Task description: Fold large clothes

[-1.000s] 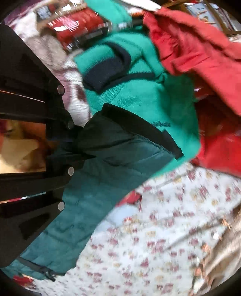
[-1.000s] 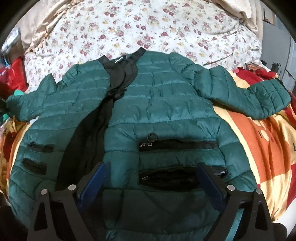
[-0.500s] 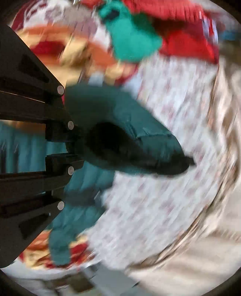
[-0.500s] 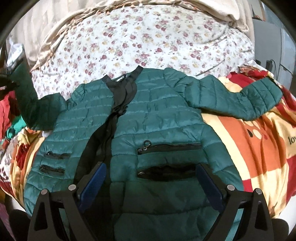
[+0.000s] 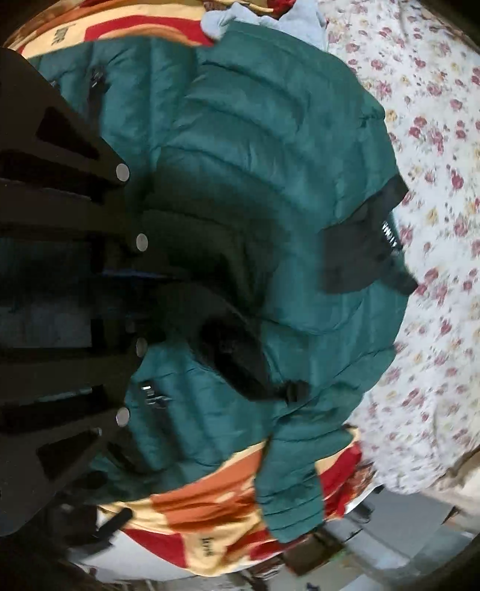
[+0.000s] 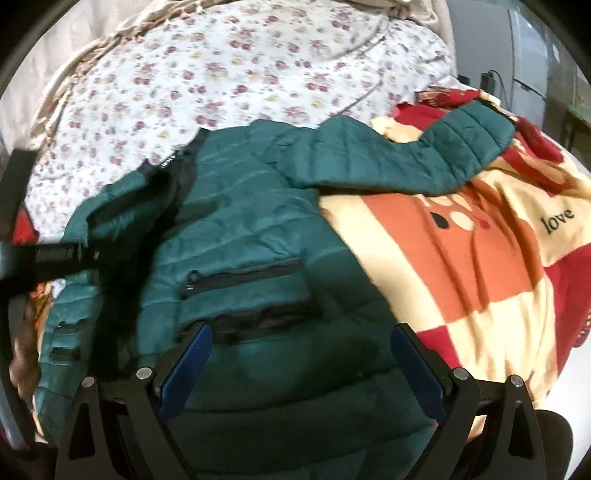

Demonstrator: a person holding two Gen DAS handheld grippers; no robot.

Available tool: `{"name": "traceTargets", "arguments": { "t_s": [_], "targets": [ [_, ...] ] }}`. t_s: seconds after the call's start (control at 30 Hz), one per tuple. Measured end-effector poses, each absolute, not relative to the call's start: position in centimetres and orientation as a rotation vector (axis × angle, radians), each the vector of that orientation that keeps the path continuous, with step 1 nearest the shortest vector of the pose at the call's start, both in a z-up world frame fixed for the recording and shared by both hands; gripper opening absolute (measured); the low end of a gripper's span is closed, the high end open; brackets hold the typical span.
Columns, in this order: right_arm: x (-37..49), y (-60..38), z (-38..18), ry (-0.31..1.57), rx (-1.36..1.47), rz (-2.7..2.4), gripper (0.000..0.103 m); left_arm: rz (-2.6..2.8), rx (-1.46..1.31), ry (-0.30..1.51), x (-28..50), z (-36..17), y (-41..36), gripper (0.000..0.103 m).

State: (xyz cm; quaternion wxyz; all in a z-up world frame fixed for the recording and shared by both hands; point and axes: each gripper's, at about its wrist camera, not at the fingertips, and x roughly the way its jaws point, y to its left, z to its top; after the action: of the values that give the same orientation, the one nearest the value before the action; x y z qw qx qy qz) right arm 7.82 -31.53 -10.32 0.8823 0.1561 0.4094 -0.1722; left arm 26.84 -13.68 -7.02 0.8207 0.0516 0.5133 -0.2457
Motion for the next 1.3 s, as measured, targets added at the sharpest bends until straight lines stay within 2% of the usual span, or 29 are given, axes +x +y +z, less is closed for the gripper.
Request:
{"name": "traceTargets", "arguments": {
  "t_s": [0.1, 0.2, 0.23, 0.57, 0.9, 1.3],
  "targets": [
    [7.9, -31.5, -10.4, 0.865, 0.305, -0.384, 0.096, -0.53, 0.107, 1.071, 24.7, -7.0, -12.8, 0.027],
    [7.8, -30.9, -10.0, 0.867, 0.262, -0.407, 0.097, -0.514, 0.068, 1.034, 22.4, -6.5, -11.7, 0.045],
    [7.8, -30.7, -9.9, 0.866, 0.247, -0.413, 0.097, -0.487, 0.066, 1.01, 21.6, -6.2, -11.1, 0.047],
    [7.6, -26.5, -7.7, 0.852, 0.088, -0.423, 0.096, -0.192, 0.215, 0.839, 16.3, -7.1, -4.6, 0.048],
    [8.9, -23.7, -7.5, 0.88, 0.09, -0.342, 0.096, -0.12, 0.134, 0.866, 17.1, -8.8, 0.6, 0.047],
    [11.6, -26.7, -5.7, 0.792, 0.32, -0.181, 0.096, -0.123, 0.069, 0.908, 18.4, -10.1, 2.8, 0.047]
  ]
}}
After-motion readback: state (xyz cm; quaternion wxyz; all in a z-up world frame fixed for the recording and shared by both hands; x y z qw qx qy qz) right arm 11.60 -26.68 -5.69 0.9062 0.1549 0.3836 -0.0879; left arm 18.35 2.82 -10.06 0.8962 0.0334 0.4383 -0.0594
